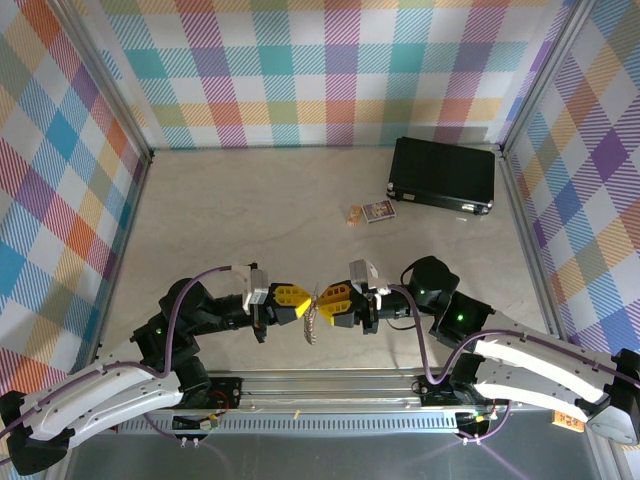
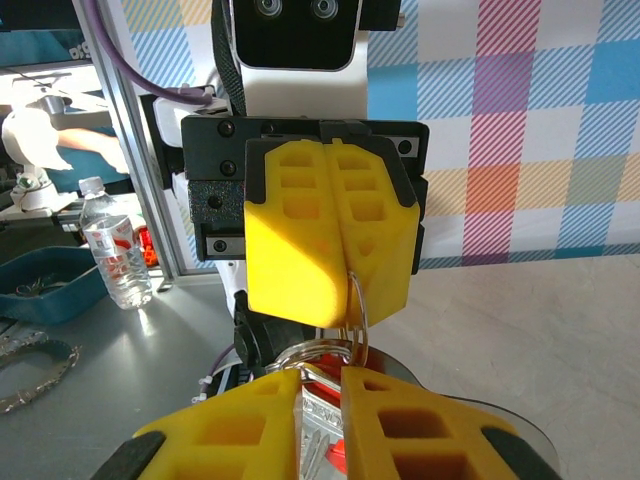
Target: Put the keys on the keyring
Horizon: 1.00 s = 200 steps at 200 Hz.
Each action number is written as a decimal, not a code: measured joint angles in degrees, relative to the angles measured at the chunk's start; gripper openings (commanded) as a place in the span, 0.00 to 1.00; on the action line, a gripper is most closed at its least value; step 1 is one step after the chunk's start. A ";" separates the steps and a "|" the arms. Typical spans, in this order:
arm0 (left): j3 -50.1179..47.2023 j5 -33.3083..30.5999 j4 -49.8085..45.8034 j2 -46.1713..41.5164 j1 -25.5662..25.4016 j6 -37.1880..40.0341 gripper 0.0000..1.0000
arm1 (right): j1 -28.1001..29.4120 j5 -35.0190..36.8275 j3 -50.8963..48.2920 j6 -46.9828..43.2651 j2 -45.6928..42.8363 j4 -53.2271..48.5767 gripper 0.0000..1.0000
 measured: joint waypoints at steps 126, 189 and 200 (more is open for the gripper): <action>0.57 0.61 -0.15 1.09 0.00 0.09 0.00 | 0.07 2.03 0.87 -0.24 -0.48 -2.67 0.22; 0.66 2.16 -1.95 1.33 0.00 0.26 0.00 | 0.07 5.81 1.92 -0.26 -1.18 -3.06 0.25; 0.66 2.14 -1.95 1.40 0.00 0.26 0.00 | 0.04 6.03 1.95 -0.26 -1.42 -3.06 0.25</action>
